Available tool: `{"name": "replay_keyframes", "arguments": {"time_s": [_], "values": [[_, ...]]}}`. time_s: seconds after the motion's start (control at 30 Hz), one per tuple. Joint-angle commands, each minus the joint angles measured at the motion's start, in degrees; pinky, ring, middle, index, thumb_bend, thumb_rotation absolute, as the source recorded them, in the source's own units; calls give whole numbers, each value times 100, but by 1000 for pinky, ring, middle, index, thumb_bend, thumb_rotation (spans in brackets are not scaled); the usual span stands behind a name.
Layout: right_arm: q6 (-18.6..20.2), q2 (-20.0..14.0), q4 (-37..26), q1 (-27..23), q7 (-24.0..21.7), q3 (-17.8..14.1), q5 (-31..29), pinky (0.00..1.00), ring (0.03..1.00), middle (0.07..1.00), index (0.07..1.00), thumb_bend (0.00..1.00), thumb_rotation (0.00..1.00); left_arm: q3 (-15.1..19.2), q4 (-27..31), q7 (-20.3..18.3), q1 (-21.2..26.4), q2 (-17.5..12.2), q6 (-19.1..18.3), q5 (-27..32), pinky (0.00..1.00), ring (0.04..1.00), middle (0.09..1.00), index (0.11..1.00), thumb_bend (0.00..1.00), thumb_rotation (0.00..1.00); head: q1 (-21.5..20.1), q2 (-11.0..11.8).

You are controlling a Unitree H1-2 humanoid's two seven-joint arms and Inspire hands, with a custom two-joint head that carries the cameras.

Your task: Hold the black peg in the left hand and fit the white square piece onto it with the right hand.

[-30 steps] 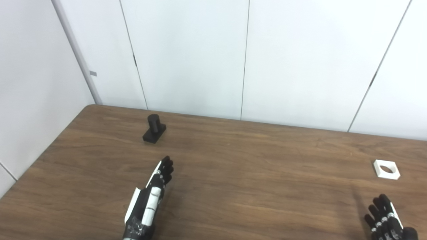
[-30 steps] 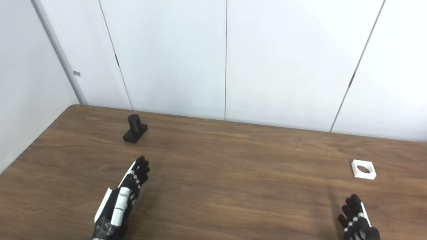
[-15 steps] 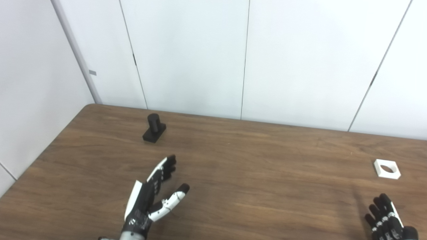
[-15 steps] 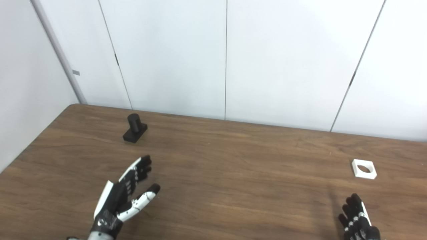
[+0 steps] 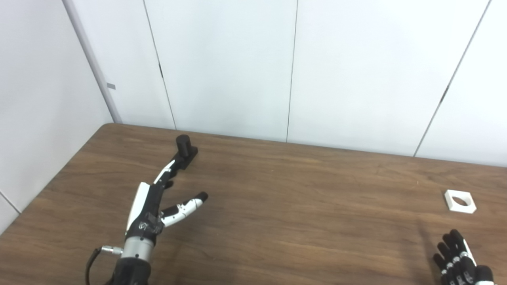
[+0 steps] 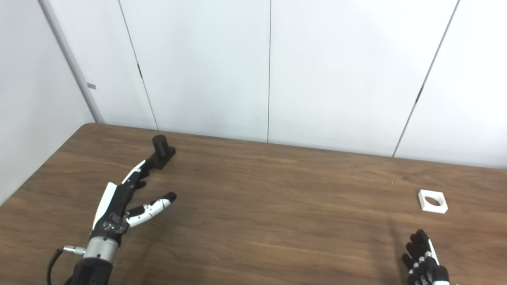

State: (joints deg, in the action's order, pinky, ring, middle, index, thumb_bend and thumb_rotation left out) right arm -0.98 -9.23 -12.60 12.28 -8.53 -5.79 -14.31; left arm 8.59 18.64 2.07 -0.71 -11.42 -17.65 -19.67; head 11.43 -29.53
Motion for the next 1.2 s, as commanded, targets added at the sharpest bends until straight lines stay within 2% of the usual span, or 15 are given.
{"name": "replay_keyframes", "arguments": {"time_s": [0.0,0.07,0.23,0.37,0.43,0.5,0.6,0.8,1.17], "values": [[63,17,-3,9,11,13,6,1000,1000,1000,1000,638,1000,43,-17,177,260,-262,-152,-396,866,918,915,893,830,438,-1,-1],[63,12,-1,3,8,13,6,1000,1000,1000,1000,639,1000,31,-127,197,349,-374,-221,-634,854,910,916,881,836,478,-4,3],[54,13,11,-12,-7,16,-12,1000,1000,1000,1000,642,1000,34,-402,278,524,-574,-233,-875,818,887,904,859,841,482,-20,1],[50,8,7,-21,6,28,48,1000,1000,1000,1000,627,1000,-49,-697,348,723,-782,-444,-1249,786,889,911,848,861,499,-40,-2],[42,4,12,-29,1,46,81,1000,1000,1000,1000,637,1000,-97,-882,402,843,-877,-484,-1439,807,916,921,843,868,508,-54,-7],[17,15,13,-34,-16,48,52,1000,1000,1000,1000,640,1000,-164,-1088,502,951,-979,-430,-1647,938,929,918,828,878,509,-54,-7],[7,26,34,-43,-31,47,-2,1000,1000,1000,1000,626,1000,-285,-1396,617,1140,-1099,-490,-1956,994,949,923,813,894,542,-36,-4],[38,46,13,-44,-6,60,7,1000,1000,1000,1000,614,1000,-446,-1913,619,1493,-1239,-665,-2189,1000,972,932,820,885,551,-60,-6],[44,43,-68,-4,19,73,77,1000,1000,1000,1000,608,1000,-626,-3070,786,2111,-1303,-567,-2080,1000,979,938,814,890,530,-68,-32]]}}
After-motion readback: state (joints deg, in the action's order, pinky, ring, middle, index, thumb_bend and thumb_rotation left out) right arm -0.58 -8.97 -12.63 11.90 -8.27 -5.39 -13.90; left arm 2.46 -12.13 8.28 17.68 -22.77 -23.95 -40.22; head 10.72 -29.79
